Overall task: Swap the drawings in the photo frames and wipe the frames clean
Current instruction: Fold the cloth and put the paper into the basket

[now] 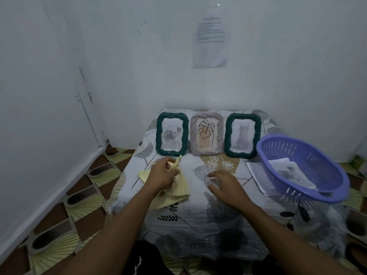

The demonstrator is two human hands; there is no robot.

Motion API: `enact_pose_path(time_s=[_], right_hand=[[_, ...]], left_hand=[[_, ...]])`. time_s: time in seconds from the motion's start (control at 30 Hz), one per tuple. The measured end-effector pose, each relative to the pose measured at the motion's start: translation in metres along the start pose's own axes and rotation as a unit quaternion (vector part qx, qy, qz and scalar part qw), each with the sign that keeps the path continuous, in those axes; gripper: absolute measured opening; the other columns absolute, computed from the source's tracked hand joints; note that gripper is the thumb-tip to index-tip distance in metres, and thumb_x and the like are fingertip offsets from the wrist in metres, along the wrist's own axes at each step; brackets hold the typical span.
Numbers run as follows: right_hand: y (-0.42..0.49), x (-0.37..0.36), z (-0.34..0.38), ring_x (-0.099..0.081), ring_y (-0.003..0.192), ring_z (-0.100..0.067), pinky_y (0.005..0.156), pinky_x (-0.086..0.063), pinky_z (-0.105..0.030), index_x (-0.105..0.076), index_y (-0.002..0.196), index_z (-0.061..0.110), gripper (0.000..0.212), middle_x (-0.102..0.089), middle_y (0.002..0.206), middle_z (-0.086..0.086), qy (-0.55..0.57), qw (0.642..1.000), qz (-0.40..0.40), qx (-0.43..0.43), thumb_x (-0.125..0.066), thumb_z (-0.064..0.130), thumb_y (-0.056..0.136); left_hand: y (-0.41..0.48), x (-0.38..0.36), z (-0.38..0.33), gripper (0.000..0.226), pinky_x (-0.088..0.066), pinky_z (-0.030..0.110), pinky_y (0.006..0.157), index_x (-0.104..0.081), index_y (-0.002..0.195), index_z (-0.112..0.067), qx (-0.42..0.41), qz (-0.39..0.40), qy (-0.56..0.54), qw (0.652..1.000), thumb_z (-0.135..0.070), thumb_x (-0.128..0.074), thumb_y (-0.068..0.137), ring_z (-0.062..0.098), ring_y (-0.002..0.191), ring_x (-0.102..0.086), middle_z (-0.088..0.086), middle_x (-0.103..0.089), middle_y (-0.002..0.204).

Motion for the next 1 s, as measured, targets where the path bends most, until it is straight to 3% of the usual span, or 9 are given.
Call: enact_pose_path(time_s=[0.13,0.27,0.4,0.5,0.6,0.7,0.77,0.9,1.0], right_hand=[[-0.001,0.018,0.037,-0.056,0.099,-0.003,0.083,-0.049,-0.024,-0.057,0.119,0.029,0.059,-0.060,0.112,0.012,0.107,0.994,0.008,0.007,-0.074,0.055,0.069],[0.005,0.036,0.041,-0.057,0.075,0.005,0.065,-0.046,-0.017,-0.057,0.093,0.035,0.015,-0.062,0.084,0.016,0.133,0.990,-0.049,-0.010,-0.068,0.028,0.086],[0.018,0.062,0.026,-0.060,0.064,-0.014,0.063,-0.049,-0.033,-0.060,0.079,0.019,0.014,-0.066,0.072,-0.005,0.191,0.977,-0.081,-0.055,-0.061,0.016,0.092],[0.029,0.077,0.025,-0.056,0.067,-0.017,0.065,-0.047,-0.036,-0.062,0.081,0.017,0.014,-0.067,0.077,-0.013,0.197,0.976,-0.074,-0.055,-0.061,0.026,0.092],[0.045,0.091,0.033,-0.061,0.071,-0.023,0.069,-0.050,-0.037,-0.065,0.079,0.022,0.014,-0.069,0.078,-0.012,0.180,0.980,-0.075,-0.047,-0.063,0.030,0.090],[0.056,0.107,0.042,-0.056,0.064,-0.016,0.063,-0.045,-0.030,-0.067,0.077,0.023,0.013,-0.069,0.074,-0.012,0.146,0.986,-0.068,-0.045,-0.066,0.029,0.088],[0.061,0.114,0.047,-0.054,0.062,-0.015,0.059,-0.044,-0.028,-0.070,0.082,0.015,0.014,-0.069,0.075,-0.018,0.145,0.987,-0.047,-0.040,-0.068,0.028,0.087],[0.065,0.130,0.049,-0.061,0.068,-0.018,0.066,-0.050,-0.030,-0.073,0.088,0.013,0.011,-0.072,0.079,-0.014,0.094,0.995,-0.020,-0.019,-0.068,0.023,0.087],[0.065,0.143,0.044,-0.066,0.078,-0.015,0.072,-0.053,-0.030,-0.074,0.091,0.020,0.009,-0.073,0.084,-0.002,0.016,1.000,0.016,-0.008,-0.068,0.023,0.086]], left_hand=[[0.008,-0.017,-0.042,0.026,-0.056,0.041,0.070,-0.057,0.116,-0.012,0.054,0.008,-0.211,0.976,-0.011,-0.063,0.090,0.025,0.082,-0.063,0.013,-0.065,0.101],[0.010,-0.015,-0.067,0.027,-0.056,0.030,0.055,-0.055,0.117,-0.011,0.070,0.013,-0.287,0.955,-0.005,-0.061,0.091,0.022,0.073,-0.063,0.011,-0.063,0.095],[0.018,0.003,-0.060,0.038,-0.052,0.024,0.050,-0.050,0.127,-0.013,0.096,-0.024,-0.294,0.951,-0.003,-0.060,0.091,0.019,0.069,-0.056,0.010,-0.055,0.094],[0.021,0.002,-0.052,0.036,-0.057,0.037,0.076,-0.052,0.126,-0.022,0.070,-0.053,-0.190,0.978,-0.022,-0.061,0.092,0.024,0.096,-0.056,0.013,-0.047,0.119],[0.007,-0.011,-0.063,0.032,-0.043,0.037,0.098,-0.056,0.109,-0.027,-0.095,-0.082,-0.007,0.992,-0.043,-0.067,0.083,0.019,0.115,-0.044,0.004,-0.042,0.125],[-0.010,-0.031,-0.081,0.034,-0.040,0.015,0.070,-0.053,0.092,-0.022,-0.242,-0.058,0.034,0.968,-0.044,-0.074,0.076,0.008,0.082,-0.048,-0.004,-0.051,0.095],[-0.011,-0.039,-0.085,0.033,-0.038,0.017,0.059,-0.053,0.085,-0.020,-0.262,-0.052,0.044,0.963,-0.040,-0.076,0.074,0.006,0.067,-0.046,-0.006,-0.053,0.079],[0.004,-0.042,-0.087,0.008,-0.039,0.023,0.061,-0.062,0.082,-0.018,-0.231,-0.066,0.042,0.970,-0.015,-0.069,0.081,0.007,0.061,-0.050,-0.004,-0.058,0.074],[0.020,-0.027,-0.094,0.008,-0.044,0.026,0.068,-0.068,0.087,-0.015,-0.195,-0.066,0.074,0.976,-0.010,-0.062,0.087,0.009,0.071,-0.054,0.001,-0.062,0.085]])
Point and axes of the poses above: each hand's wrist, its own y-axis towards the middle knuckle, its own x-axis out of the back of the hand, z = x × y, the point moved 2 cm from there along y, towards the middle knuckle
